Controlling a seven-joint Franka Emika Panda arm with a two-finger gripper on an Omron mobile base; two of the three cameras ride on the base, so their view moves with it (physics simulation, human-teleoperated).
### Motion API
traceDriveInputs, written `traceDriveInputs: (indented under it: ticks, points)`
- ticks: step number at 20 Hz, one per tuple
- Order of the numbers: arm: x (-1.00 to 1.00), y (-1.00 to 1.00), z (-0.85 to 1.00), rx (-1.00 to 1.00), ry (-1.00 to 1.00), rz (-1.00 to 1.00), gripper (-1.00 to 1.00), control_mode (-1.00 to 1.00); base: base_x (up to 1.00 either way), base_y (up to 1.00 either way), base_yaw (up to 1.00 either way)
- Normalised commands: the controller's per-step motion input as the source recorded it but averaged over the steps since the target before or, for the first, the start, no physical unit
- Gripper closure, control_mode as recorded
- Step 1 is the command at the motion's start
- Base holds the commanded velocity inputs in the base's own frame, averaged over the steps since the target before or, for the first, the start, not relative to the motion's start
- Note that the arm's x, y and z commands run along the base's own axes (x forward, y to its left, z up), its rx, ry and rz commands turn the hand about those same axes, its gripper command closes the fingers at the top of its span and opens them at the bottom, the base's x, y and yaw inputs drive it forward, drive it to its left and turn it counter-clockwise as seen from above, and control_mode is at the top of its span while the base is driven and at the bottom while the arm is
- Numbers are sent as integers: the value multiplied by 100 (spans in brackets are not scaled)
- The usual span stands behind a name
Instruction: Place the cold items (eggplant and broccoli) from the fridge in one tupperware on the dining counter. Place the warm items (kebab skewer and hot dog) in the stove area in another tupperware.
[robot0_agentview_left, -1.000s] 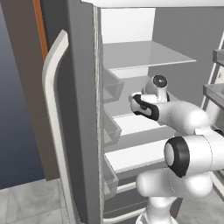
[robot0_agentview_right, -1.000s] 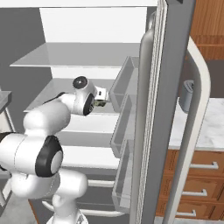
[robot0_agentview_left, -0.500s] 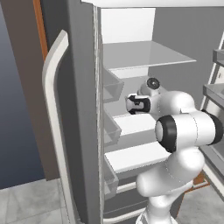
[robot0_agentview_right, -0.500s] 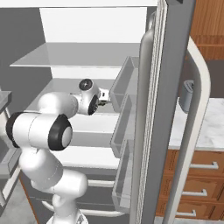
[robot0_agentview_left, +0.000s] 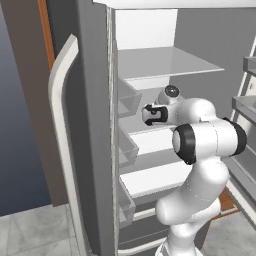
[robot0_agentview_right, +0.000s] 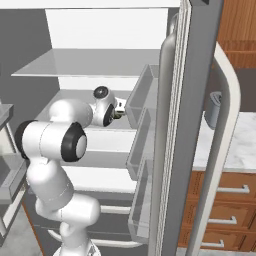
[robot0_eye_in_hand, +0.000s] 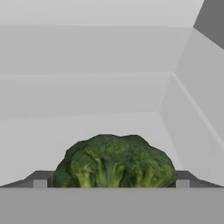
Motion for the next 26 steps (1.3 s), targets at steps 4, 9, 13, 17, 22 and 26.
traceDriveInputs:
  ticks: [4, 9, 13, 17, 22, 26]
  points:
    - [-4, -1, -86, 5, 1, 0, 100, -100, 0, 0, 0]
    - [-45, 5, -70, 9, -9, 0, 100, -100, 0, 0, 0]
    - [-75, 43, -24, 5, -31, 0, 100, -100, 0, 0, 0]
    - [-100, 29, 38, 0, -2, 0, 100, -100, 0, 0, 0]
    - [-100, 0, 100, 0, 14, 0, 100, -100, 0, 0, 0]
    - [-100, 0, 100, -4, 27, 0, 100, -100, 0, 0, 0]
